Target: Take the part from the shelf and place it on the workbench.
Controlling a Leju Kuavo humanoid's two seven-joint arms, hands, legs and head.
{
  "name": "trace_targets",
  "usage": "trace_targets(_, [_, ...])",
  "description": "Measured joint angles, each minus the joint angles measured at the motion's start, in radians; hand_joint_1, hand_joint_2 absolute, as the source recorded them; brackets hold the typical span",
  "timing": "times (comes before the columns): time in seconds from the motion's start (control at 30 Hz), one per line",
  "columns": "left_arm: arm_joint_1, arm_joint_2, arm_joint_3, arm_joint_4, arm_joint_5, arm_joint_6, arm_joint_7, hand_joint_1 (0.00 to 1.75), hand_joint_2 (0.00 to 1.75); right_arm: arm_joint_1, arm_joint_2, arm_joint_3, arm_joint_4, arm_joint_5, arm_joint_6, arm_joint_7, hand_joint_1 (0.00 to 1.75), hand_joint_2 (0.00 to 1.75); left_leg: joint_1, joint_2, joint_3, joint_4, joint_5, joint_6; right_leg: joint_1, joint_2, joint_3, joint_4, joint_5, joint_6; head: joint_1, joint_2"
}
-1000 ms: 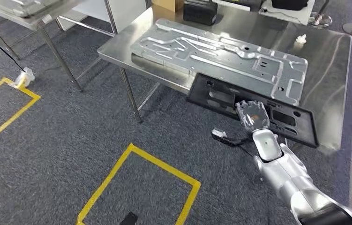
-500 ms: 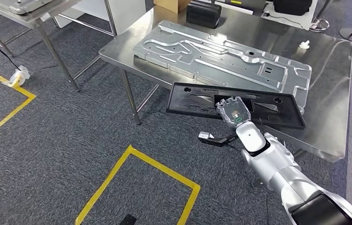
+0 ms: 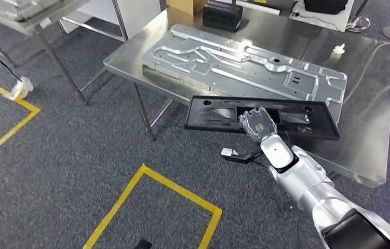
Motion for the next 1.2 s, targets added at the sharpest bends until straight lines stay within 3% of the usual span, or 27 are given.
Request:
trace_targets(0.1, [0.0,0.0,0.002,0.0,0.0,0.001,0.002,0.0,1.75,-0.006,-0.002,0.001,0.0,-0.006,-0.008,0.018,1.75,1.75,0.007,0.0,-0.106,0.173,-0.055,-0.013,-0.001,0.001,0.022,-0.002,-0.016,-0.007,-0.002,0.0])
trace_targets(0.13, [-0.001,0.0,0.003,0.0,0.0,0.002,0.003,0.0,1.75,-0.007,-0.004,0.001,0.0,-0.006,-0.01,0.024,1.75,1.75,0.008,0.0,-0.128,0.197,-0.048,-0.014,-0.001,0.001,0.03,-0.002,-0.022,-0.007,-0.002,0.0])
trace_targets(0.17, [-0.001,0.0,0.004,0.0,0.0,0.003,0.004,0.0,1.75,-0.009,-0.006,0.001,0.0,-0.007,-0.012,0.029,1.75,1.75,0.009,0.001,-0.135,0.189,-0.024,-0.014,-0.001,0.001,0.039,-0.002,-0.028,-0.005,-0.002,0.0])
trace_targets(0.23, [0.0,0.0,0.005,0.0,0.0,0.004,0.006,0.0,1.75,-0.02,-0.01,0.001,0.0,-0.008,-0.014,0.034,1.75,1.75,0.009,0.0,-0.098,0.071,0.066,-0.008,-0.002,0.004,0.057,-0.001,-0.041,0.001,-0.002,0.0])
trace_targets(0.3, [0.002,0.001,0.005,0.0,-0.001,0.004,0.008,0.0,1.75,-0.041,-0.015,0.0,0.0,-0.009,-0.017,0.036,1.75,1.75,0.004,-0.001,-0.051,-0.043,0.118,0.001,0.0,0.007,0.065,-0.002,-0.051,0.01,-0.002,0.0])
trace_targets(0.33, [0.003,0.001,0.005,0.0,-0.001,0.004,0.009,0.0,1.75,-0.052,-0.018,0.0,0.0,-0.009,-0.017,0.036,1.75,1.75,0.001,-0.002,-0.04,-0.069,0.12,0.005,0.001,0.008,0.066,-0.003,-0.053,0.016,-0.001,0.0])
trace_targets(0.47, [0.003,0.002,0.005,0.0,-0.001,0.003,0.014,0.0,1.75,-0.087,-0.033,-0.004,-0.005,-0.009,-0.017,0.034,1.75,1.75,0.002,-0.003,-0.025,-0.091,0.108,0.025,0.001,0.005,0.061,0.007,-0.07,0.035,0.0,0.0])
trace_targets(0.53, [0.0,0.002,0.005,0.0,-0.001,0.003,0.014,0.0,1.75,-0.108,-0.039,-0.008,-0.009,-0.009,-0.016,0.034,1.75,1.75,0.003,-0.002,-0.015,-0.1,0.105,0.038,0.001,0.002,0.017,0.095,-0.113,0.037,0.0,0.0])
trace_targets(0.6, [-0.001,0.002,0.005,0.0,-0.002,0.002,0.014,0.0,1.75,-0.119,-0.044,-0.01,-0.012,-0.009,-0.015,0.033,1.75,1.75,0.001,-0.001,-0.005,-0.101,0.097,0.047,0.003,0.001,-0.056,0.227,-0.156,0.037,0.0,0.0])
trace_targets(0.63, [-0.001,0.002,0.005,0.0,-0.002,0.001,0.015,0.0,1.75,-0.119,-0.048,-0.01,-0.012,-0.009,-0.014,0.031,1.75,1.75,0.0,-0.003,0.001,-0.1,0.091,0.049,0.003,0.001,-0.084,0.269,-0.157,0.038,0.0,0.0])
trace_targets(0.67, [0.0,0.002,0.005,0.0,-0.002,0.0,0.015,0.0,1.75,-0.118,-0.051,-0.011,-0.011,-0.009,-0.013,0.03,1.75,1.75,0.0,-0.004,0.008,-0.098,0.085,0.05,0.003,0.001,-0.096,0.271,-0.135,0.037,0.0,0.0])
trace_targets(0.7, [0.001,0.002,0.005,0.0,-0.002,0.0,0.016,0.0,1.75,-0.118,-0.053,-0.011,-0.011,-0.009,-0.013,0.029,1.75,1.75,0.0,-0.006,0.016,-0.095,0.077,0.049,0.003,0.0,-0.09,0.235,-0.094,0.037,0.0,0.0])
trace_targets(0.77, [0.001,0.002,0.005,0.0,-0.002,0.0,0.016,0.0,1.75,-0.119,-0.055,-0.013,-0.012,-0.01,-0.013,0.028,1.75,1.75,-0.002,-0.008,0.031,-0.089,0.06,0.044,0.005,-0.002,-0.049,0.108,-0.007,0.031,0.0,0.0])
trace_targets(0.8, [-0.001,0.001,0.005,0.0,-0.003,0.0,0.016,0.0,1.75,-0.121,-0.056,-0.014,-0.012,-0.01,-0.014,0.028,1.75,1.75,-0.004,-0.008,0.034,-0.086,0.054,0.04,0.008,-0.003,-0.028,0.056,0.013,0.027,0.0,0.0])
trace_targets(0.9, [-0.005,0.001,0.005,0.0,-0.004,0.0,0.016,0.0,1.75,-0.12,-0.056,-0.015,-0.013,-0.012,-0.015,0.028,1.75,1.75,-0.006,-0.007,0.034,-0.085,0.046,0.028,0.015,-0.002,-0.007,0.009,0.005,0.016,-0.002,0.0])
trace_targets(1.0, [-0.005,0.001,0.005,0.0,-0.004,0.0,0.016,0.0,1.75,-0.12,-0.058,-0.016,-0.016,-0.016,-0.015,0.029,1.75,1.75,-0.004,-0.005,0.022,-0.049,0.02,0.012,0.004,0.0,0.011,-0.004,-0.001,0.004,-0.004,0.0])
trace_targets(1.03, [-0.006,0.002,0.005,0.0,-0.004,0.0,0.016,0.0,1.75,-0.12,-0.058,-0.017,-0.017,-0.018,-0.015,0.029,1.75,1.75,-0.002,-0.005,-0.001,-0.002,0.0,0.007,0.001,0.0,0.019,-0.007,-0.004,0.0,-0.005,0.0])
trace_targets(1.1, [-0.007,0.002,0.005,0.0,-0.004,0.0,0.016,0.0,1.75,-0.117,-0.058,-0.017,-0.019,-0.021,-0.015,0.03,1.75,1.75,0.004,-0.005,-0.077,0.131,-0.04,-0.002,0.0,0.0,0.031,-0.008,-0.013,-0.005,-0.006,0.0])
trace_targets(1.13, [-0.007,0.002,0.005,0.0,-0.004,0.0,0.016,0.0,1.75,-0.113,-0.058,-0.017,-0.019,-0.022,-0.015,0.03,1.75,1.75,0.006,-0.004,-0.112,0.179,-0.045,-0.004,0.0,0.001,0.037,-0.008,-0.019,-0.005,-0.006,0.0])
trace_targets(1.17, [-0.007,0.002,0.005,0.0,-0.005,0.0,0.017,0.0,1.75,-0.109,-0.058,-0.017,-0.019,-0.022,-0.015,0.03,1.75,1.75,0.008,-0.004,-0.133,0.195,-0.032,-0.006,-0.001,0.001,0.045,-0.008,-0.025,-0.004,-0.006,0.0])
trace_targets(1.2, [-0.008,0.002,0.005,0.0,-0.006,0.0,0.017,0.0,1.75,-0.106,-0.058,-0.017,-0.019,-0.023,-0.015,0.029,1.75,1.75,0.009,-0.004,-0.134,0.173,0.0,-0.006,-0.001,0.002,0.053,-0.008,-0.031,-0.003,-0.006,0.0])
